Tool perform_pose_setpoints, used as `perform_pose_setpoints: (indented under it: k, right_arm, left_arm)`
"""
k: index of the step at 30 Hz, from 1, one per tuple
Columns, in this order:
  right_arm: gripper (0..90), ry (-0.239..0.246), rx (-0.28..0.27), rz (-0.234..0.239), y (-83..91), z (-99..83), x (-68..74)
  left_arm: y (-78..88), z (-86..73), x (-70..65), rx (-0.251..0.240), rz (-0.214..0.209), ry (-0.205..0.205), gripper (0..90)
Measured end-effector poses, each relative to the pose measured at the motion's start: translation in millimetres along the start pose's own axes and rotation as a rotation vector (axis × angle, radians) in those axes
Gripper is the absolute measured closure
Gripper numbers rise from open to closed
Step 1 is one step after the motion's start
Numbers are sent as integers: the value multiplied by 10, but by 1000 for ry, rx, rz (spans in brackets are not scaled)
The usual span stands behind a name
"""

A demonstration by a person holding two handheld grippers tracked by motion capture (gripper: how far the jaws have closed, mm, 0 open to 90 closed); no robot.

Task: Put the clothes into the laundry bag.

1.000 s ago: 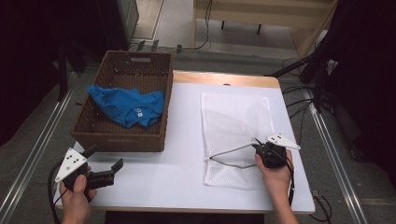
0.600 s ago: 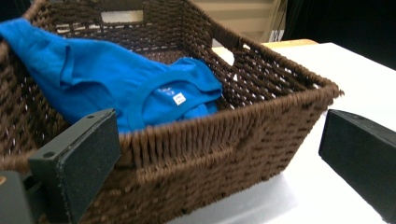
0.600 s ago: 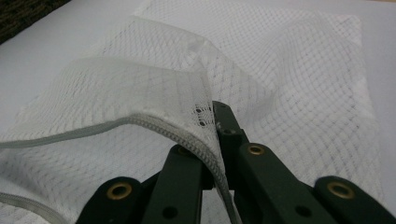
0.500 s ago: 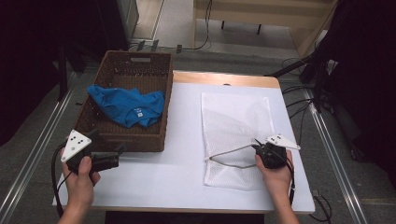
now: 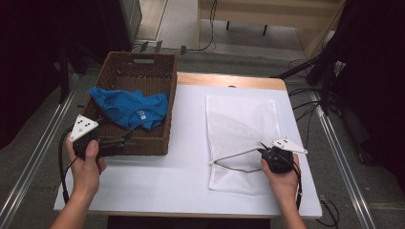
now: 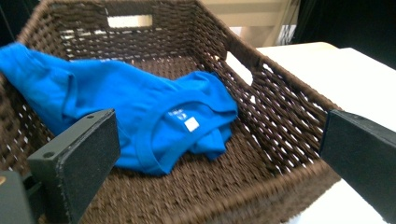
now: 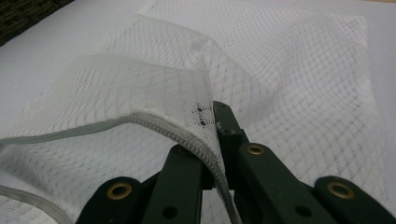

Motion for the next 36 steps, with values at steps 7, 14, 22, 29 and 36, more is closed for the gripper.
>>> perform_pose_setpoints:
  k: [7,14,22,29,36]
  right_arm:
    - [900,1,-8,6,13,10,-8]
    - [900,4,-12,10,15,7,-11]
    - [900,5,-7,17,12,4,-3]
    - [900,12,-12,20,5,5,10]
    - [900,19,-7,20,-10,2,23]
  left_arm:
    - [-178,258,51,20,19,16,0]
    - [-348,364,56,22,31,32,0]
    - [-520,534,78,41,47,31,0]
    - [-651,629,195,65,97,46,0]
    - [-1014,665,380,243,164,106,0]
Point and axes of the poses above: each handheld gripper's, and its own axes: y roughly backward along the jaws, z roughly out of its top, x roughly to its left, the point moved 3 cm from there along -y, roughly forward along the jaws, and after that the axes turned 9 degrees about y, right-handed, at the moved point
